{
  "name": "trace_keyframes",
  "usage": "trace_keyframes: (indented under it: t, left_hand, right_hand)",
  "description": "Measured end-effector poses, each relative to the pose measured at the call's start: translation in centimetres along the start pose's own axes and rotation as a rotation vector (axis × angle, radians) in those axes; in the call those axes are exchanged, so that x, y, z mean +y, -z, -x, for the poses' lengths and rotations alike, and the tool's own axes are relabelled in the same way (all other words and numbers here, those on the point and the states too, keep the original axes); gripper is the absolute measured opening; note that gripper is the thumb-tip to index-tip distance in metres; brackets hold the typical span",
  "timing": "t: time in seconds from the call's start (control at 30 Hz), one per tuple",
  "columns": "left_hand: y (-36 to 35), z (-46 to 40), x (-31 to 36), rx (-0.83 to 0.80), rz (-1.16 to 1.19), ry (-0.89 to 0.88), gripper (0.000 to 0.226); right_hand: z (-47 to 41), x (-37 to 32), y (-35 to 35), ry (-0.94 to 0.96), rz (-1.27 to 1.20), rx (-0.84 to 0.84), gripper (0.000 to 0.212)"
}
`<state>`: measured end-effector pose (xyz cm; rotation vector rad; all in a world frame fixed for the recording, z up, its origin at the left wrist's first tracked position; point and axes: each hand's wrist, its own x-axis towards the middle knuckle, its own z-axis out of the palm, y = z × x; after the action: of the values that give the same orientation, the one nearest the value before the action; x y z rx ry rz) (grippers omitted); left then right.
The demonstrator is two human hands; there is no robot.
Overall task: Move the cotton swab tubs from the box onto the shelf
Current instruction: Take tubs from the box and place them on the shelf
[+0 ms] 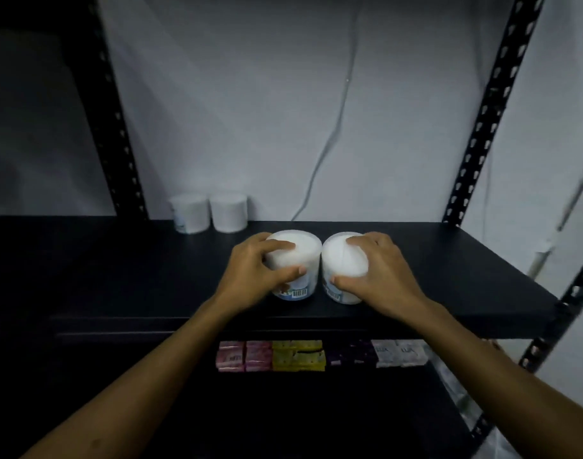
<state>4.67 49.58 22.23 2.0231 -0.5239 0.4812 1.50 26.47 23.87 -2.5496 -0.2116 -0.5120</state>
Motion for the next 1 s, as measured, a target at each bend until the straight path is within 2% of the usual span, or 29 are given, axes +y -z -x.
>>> trace_keyframes:
  t: [0.2,0.33,0.4,0.5,0.63,0.87,1.0]
  left_hand:
    - [7.2,0.7,-6.3,0.113,-0.137,0.115,0.043]
    - [11.2,-0.1,-9.6,0.084,-0.386,0.174,0.046]
    - [12.5,-1.1,-10.8,0.071,-0.415,0.199,0.047]
    - [13.5,-2.8,-12.5,0.079,-0.38,0.24,0.047]
    - [13.6,-4.7,-14.6,0.168,-0.245,0.253,0.044]
    - [12.5,-6.7,-16.5,0.246,-0.056,0.303,0.043]
    - [12.0,-6.6,-16.5,0.27,-0.04,0.297,0.048]
  right_hand:
    - [-6.1,-6.6,-6.9,0.133,0.013,-0.118,0.074]
    - [-9.8,-9.4,-10.8,0.118,-0.07,-0.19,0.074]
    - [-11.5,-10.2,-12.3,0.124,-0.101,-0.2,0.074]
    - [-13.8,-11.0,-14.2,0.115,-0.096,-0.189,0.074]
    - [-15.9,-11.4,-16.7,0.077,-0.131,-0.156,0.073]
    - [-17.0,-11.9,-19.1,0.072,-0.101,-0.031,0.074]
    - [-16.9,-12.3,-18.9,0.051,-0.099,-0.058,0.075]
